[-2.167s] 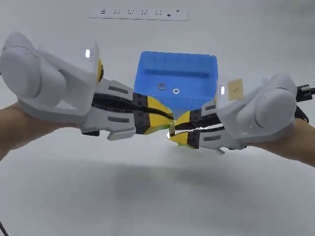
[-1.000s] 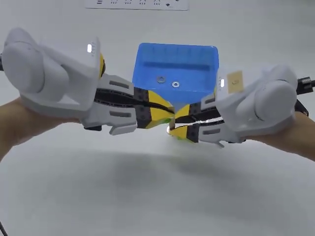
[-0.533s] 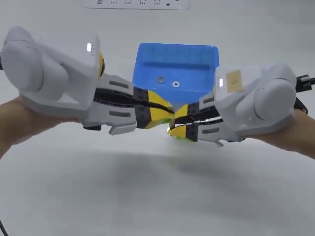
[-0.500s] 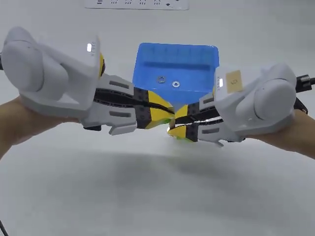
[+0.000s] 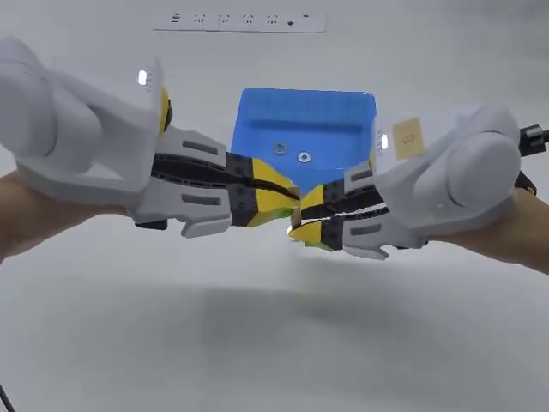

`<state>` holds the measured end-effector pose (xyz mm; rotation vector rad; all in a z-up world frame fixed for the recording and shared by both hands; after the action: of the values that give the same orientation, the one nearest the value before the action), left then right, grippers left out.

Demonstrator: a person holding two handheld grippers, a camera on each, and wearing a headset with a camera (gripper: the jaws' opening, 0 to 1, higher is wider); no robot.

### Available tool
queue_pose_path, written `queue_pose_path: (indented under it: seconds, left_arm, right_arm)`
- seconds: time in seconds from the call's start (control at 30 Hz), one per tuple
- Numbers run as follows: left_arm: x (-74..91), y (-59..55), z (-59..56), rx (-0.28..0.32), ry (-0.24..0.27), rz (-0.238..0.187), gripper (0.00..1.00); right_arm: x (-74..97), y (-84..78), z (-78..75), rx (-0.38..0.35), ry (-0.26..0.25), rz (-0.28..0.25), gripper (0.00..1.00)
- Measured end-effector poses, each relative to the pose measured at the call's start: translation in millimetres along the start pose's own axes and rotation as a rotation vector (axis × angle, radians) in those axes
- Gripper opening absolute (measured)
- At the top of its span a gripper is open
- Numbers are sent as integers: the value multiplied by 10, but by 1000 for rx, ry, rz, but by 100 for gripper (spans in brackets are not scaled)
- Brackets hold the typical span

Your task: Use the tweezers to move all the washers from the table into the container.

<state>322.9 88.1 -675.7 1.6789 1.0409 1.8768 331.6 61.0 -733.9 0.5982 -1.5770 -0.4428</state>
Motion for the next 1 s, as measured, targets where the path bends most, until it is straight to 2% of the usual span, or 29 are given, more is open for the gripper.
queue_pose_path:
  seconds: [0.33,0.6,0.8,0.93,1.0]
  left_arm:
    - [175,246,29,-60,34,8,5]
    - [282,433,97,-85,70,-15,5]
    - [280,558,240,-112,88,-24,5]
    - [250,618,364,-143,93,-14,5]
    - [216,636,463,-157,95,-9,5]
  right_arm:
    - [237,173,-89,24,-60,-35,10]
    - [432,265,-216,62,-103,-49,10]
    - [516,279,-405,84,-137,-43,10]
    - [531,269,-548,82,-151,-45,10]
    - [525,254,-633,78,-158,-45,10]
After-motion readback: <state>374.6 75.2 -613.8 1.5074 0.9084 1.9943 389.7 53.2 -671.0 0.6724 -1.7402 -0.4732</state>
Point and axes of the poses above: the centre of the closed fingertips' face, and the gripper's own axes: x roughly backward along the fingers, z roughly to its left, y roughly out of its top, the point moved 3 cm from there along x, roughly backward along the fingers, and after that the axes turned 15 degrees about z, right-handed, at the moved point
